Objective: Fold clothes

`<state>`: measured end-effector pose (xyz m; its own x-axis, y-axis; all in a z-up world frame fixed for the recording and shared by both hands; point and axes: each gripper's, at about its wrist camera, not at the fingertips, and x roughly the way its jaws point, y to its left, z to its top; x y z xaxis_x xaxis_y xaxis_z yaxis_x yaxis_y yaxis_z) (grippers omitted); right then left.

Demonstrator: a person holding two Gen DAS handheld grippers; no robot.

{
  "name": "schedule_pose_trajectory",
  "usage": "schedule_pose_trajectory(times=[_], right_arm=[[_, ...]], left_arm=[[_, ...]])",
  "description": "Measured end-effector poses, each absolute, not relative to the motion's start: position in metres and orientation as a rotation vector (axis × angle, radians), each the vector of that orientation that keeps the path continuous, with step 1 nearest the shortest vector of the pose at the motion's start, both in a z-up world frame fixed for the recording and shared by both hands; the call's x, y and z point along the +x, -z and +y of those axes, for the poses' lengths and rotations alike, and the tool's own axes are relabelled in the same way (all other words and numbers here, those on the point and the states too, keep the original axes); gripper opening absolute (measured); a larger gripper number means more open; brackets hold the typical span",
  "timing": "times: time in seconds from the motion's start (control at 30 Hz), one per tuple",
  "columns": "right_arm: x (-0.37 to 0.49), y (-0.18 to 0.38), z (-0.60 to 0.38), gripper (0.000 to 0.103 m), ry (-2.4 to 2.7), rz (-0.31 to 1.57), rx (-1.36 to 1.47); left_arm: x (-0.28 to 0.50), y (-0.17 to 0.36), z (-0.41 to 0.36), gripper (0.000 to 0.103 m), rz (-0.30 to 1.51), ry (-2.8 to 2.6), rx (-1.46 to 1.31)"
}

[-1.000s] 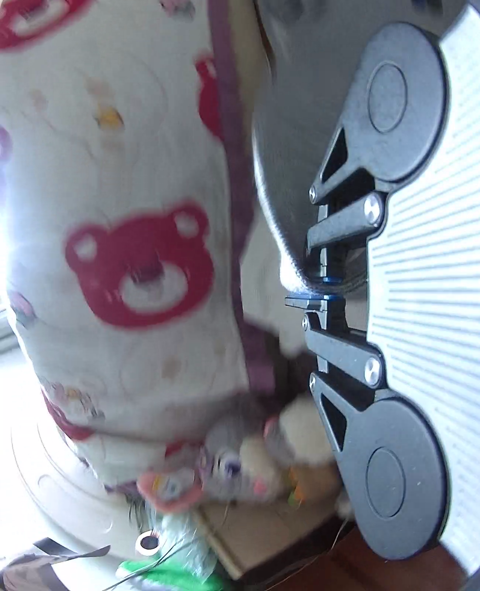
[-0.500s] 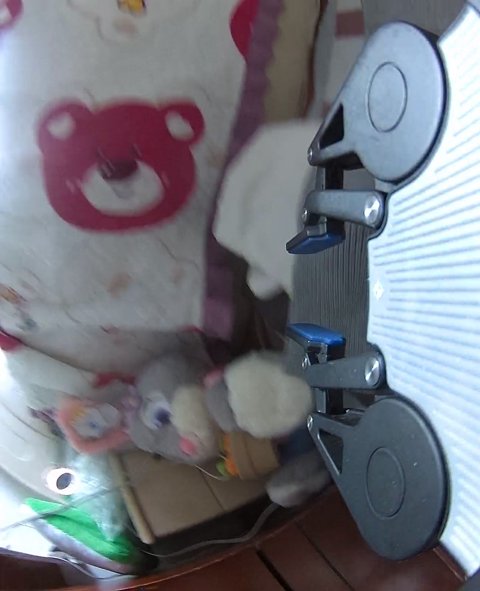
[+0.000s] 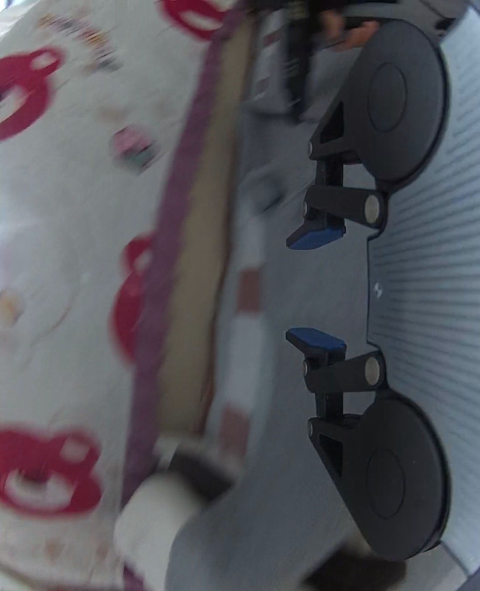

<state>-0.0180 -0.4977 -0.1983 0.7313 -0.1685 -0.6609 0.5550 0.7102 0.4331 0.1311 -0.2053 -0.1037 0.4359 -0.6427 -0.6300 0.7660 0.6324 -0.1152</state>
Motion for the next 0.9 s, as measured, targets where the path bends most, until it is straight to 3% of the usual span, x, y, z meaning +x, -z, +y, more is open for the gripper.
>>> schedule_pose_trajectory(times=[0.23, 0.33, 0.4, 0.43, 0.63, 0.77, 0.9], right_arm=[[-0.009, 0.213, -0.488, 0.060, 0.475, 0.554, 0.681], [0.012, 0.210, -0.478, 0.062, 0.468, 0.610, 0.544], [0.018, 0.208, -0.474, 0.035, 0.419, 0.617, 0.514], [0.021, 0.207, -0.473, 0.005, 0.395, 0.620, 0.499], [0.000, 0.178, -0.421, 0.005, 0.395, 0.493, 0.282], [-0.012, 0.166, -0.358, 0.005, 0.332, 0.510, -0.121], [-0.028, 0.195, -0.328, 0.004, 0.330, 0.582, -0.465]], left_arm=[[0.136, 0.147, -0.254, 0.046, 0.754, 0.981, 0.176], [0.143, 0.158, -0.255, 0.045, 0.798, 0.979, 0.144], [0.148, 0.161, -0.249, 0.045, 0.810, 0.979, 0.131], [0.151, 0.162, -0.245, 0.045, 0.816, 0.980, 0.124], [0.168, 0.165, -0.244, 0.045, 0.912, 0.886, 0.043], [0.170, 0.170, -0.232, 0.045, 0.974, 0.891, -0.065], [0.168, 0.176, -0.225, 0.044, 1.000, 0.904, -0.123]])
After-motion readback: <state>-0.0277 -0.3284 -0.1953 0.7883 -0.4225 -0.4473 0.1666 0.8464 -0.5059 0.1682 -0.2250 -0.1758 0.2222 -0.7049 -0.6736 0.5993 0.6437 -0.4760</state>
